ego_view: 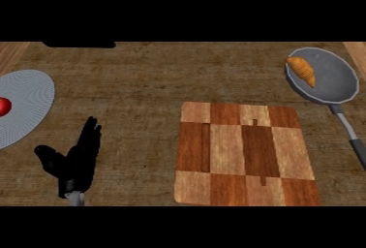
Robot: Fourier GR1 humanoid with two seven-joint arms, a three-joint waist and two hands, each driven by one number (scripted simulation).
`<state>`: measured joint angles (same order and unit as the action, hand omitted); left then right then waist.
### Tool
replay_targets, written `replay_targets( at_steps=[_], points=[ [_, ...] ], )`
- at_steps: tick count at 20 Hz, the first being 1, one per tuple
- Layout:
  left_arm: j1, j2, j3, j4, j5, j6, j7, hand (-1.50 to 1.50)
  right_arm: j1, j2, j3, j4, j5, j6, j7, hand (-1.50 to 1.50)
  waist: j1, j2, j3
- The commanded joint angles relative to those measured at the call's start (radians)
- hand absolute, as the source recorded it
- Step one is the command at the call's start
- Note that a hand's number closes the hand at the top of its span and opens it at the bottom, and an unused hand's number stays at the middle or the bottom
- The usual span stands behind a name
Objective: Pick the croissant from the cutting board and place it in the pan
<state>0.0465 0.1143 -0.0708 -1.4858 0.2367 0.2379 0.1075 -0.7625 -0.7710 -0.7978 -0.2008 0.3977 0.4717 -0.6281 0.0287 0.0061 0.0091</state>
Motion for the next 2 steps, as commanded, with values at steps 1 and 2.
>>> replay_targets(
  at_steps=[1, 2],
  points=[
    [0.004, -0.001, 0.006, 0.047, 0.004, -0.014, 0.018, 0.00, 0.026, 0.014, 0.024, -0.016, -0.008, 0.009, -0.017, -1.50, -0.005, 0.003, -0.007],
    [0.033, 0.008, -0.001, -0.030, 0.008, -0.004, 0.059, 0.00, 0.021, -0.054, 0.004, -0.007, -0.027, 0.058, 0.009, -1.50, 0.000, 0.003, -0.006]
  ],
)
